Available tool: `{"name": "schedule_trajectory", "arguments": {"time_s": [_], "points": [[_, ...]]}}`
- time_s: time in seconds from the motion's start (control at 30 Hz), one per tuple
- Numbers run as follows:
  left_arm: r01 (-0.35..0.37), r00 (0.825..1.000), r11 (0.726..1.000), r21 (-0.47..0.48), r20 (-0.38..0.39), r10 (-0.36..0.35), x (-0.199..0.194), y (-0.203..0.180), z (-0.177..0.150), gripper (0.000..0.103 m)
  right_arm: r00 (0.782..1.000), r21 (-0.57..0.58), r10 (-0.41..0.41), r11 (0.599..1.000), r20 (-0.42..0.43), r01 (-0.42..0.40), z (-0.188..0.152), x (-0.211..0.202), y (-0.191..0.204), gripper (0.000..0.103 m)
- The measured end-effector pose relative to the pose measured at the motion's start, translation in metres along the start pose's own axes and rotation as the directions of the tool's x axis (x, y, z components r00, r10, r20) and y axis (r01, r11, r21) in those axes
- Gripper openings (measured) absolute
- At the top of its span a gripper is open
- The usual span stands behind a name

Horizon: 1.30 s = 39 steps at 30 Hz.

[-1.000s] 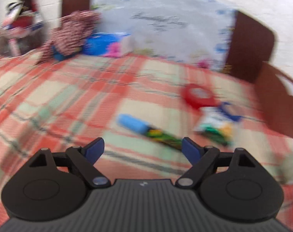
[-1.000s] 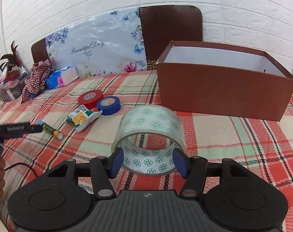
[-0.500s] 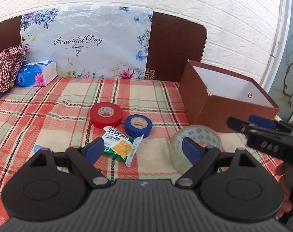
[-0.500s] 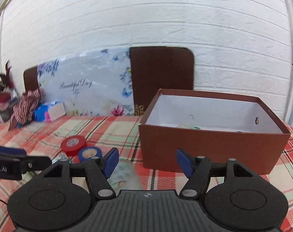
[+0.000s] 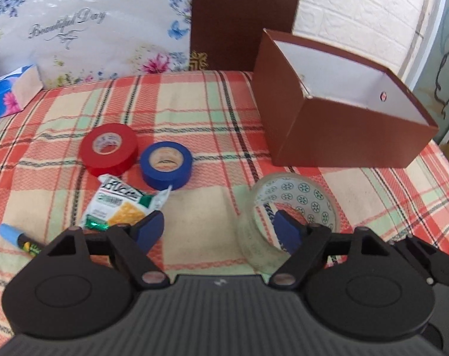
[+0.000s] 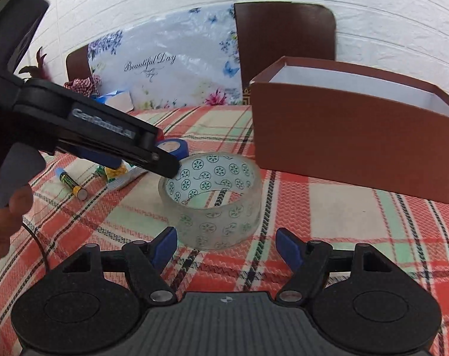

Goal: Organize objects
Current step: 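Carry the clear tape roll into the brown box and open the right gripper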

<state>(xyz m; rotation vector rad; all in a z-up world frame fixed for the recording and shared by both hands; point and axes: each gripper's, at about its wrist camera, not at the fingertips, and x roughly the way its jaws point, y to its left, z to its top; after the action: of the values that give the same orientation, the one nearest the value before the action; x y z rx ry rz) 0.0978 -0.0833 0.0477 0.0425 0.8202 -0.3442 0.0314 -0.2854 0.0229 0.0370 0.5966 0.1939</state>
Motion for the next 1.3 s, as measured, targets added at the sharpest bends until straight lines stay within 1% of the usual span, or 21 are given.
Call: {"name": "schedule_trajectory", "arguments": {"time_s": [0.03,0.07,0.1,0.13,0.2,0.23,0.27,0.3,0.37,0.43,0.5,0.6,0.67,0.73,0.83,0.97,1.03,1.07,1.1,1.17,1.3], "points": [[-0.004,1.000,1.000,0.012,-0.013,0.004,0.005,-0.003,0.001,0.077,1.000,-0.002,-0.001,1.000,-0.003,0.001,0.003,0.004,0.001,0.074],[-0.010,1.000,1.000,0.021,-0.028,0.011,0.011,-0.006,0.001,0.073,1.000,-0.005,-0.001,1.000,-0.004,0.001,0.005,0.008,0.001,0.077],[-0.015,0.999,1.000,0.025,-0.046,0.016,0.016,-0.007,0.000,0.065,1.000,-0.010,0.005,1.000,-0.005,-0.005,0.007,0.012,0.002,0.079],[-0.012,0.998,1.000,0.023,-0.067,0.014,0.022,-0.008,0.000,0.061,1.000,-0.017,0.012,1.000,-0.008,-0.012,0.008,0.016,0.002,0.080],[0.027,0.995,1.000,0.001,-0.093,-0.027,0.031,-0.007,-0.002,0.040,1.000,-0.036,0.017,0.999,-0.024,-0.018,0.009,0.024,0.007,0.079],[0.049,0.994,0.999,-0.004,-0.101,-0.049,0.033,-0.008,-0.003,0.035,0.999,-0.047,0.014,0.999,-0.030,-0.015,0.010,0.028,0.009,0.080],[0.062,0.993,0.998,-0.005,-0.104,-0.062,0.033,-0.011,-0.002,0.026,1.000,-0.057,0.006,0.998,-0.029,-0.007,0.010,0.030,0.012,0.080],[0.044,0.994,0.999,0.010,-0.100,-0.043,0.030,-0.015,0.001,0.025,1.000,-0.062,-0.001,0.998,-0.017,0.000,0.011,0.027,0.013,0.080],[0.044,0.998,0.998,0.042,-0.055,-0.042,0.015,-0.024,0.011,0.025,0.998,-0.074,-0.027,0.997,0.064,0.032,0.012,0.013,0.015,0.080],[0.075,0.997,0.995,0.073,0.023,-0.077,-0.008,-0.033,0.027,0.025,0.980,-0.090,-0.069,0.992,0.187,0.087,0.018,-0.007,0.016,0.080],[0.106,0.990,0.990,0.097,0.088,-0.115,-0.022,-0.045,0.047,0.025,0.948,-0.091,-0.121,0.984,0.295,0.155,0.027,-0.023,0.013,0.080],[0.127,0.976,0.979,0.159,0.154,-0.151,-0.024,-0.075,0.078,0.025,0.898,-0.067,-0.204,0.966,0.390,0.248,0.045,-0.031,-0.004,0.080],[0.129,0.971,0.971,0.199,0.174,-0.164,-0.016,-0.096,0.096,0.025,0.881,-0.044,-0.247,0.957,0.404,0.288,0.056,-0.028,-0.023,0.080],[0.143,0.969,0.965,0.219,0.168,-0.182,-0.002,-0.116,0.110,0.025,0.872,-0.004,-0.285,0.950,0.398,0.312,0.066,-0.024,-0.045,0.080],[0.154,0.966,0.958,0.243,0.168,-0.198,0.016,-0.141,0.126,0.025,0.869,0.036,-0.316,0.944,0.380,0.328,0.075,-0.017,-0.075,0.080],[0.149,0.970,0.954,0.260,0.150,-0.193,0.038,-0.164,0.138,0.027,0.872,0.060,-0.346,0.936,0.346,0.347,0.081,-0.003,-0.103,0.080],[0.115,0.977,0.957,0.265,0.146,-0.158,0.049,-0.171,0.139,0.045,0.881,0.063,-0.353,0.934,0.316,0.351,0.083,0.007,-0.113,0.080],[0.086,0.980,0.959,0.270,0.153,-0.131,0.051,-0.173,0.138,0.052,0.876,0.076,-0.360,0.932,0.320,0.355,0.082,0.008,-0.117,0.081],[0.066,0.981,0.959,0.276,0.159,-0.113,0.052,-0.174,0.136,0.053,0.870,0.092,-0.371,0.928,0.326,0.361,0.080,0.007,-0.119,0.083],[0.057,0.982,0.958,0.282,0.156,-0.105,0.050,-0.172,0.132,0.054,0.866,0.103,-0.374,0.927,0.332,0.361,0.078,0.002,-0.120,0.084],[0.049,0.981,0.959,0.278,0.167,-0.099,0.035,-0.163,0.120,0.062,0.868,0.126,-0.358,0.934,0.344,0.335,0.070,-0.013,-0.115,0.084]]}}
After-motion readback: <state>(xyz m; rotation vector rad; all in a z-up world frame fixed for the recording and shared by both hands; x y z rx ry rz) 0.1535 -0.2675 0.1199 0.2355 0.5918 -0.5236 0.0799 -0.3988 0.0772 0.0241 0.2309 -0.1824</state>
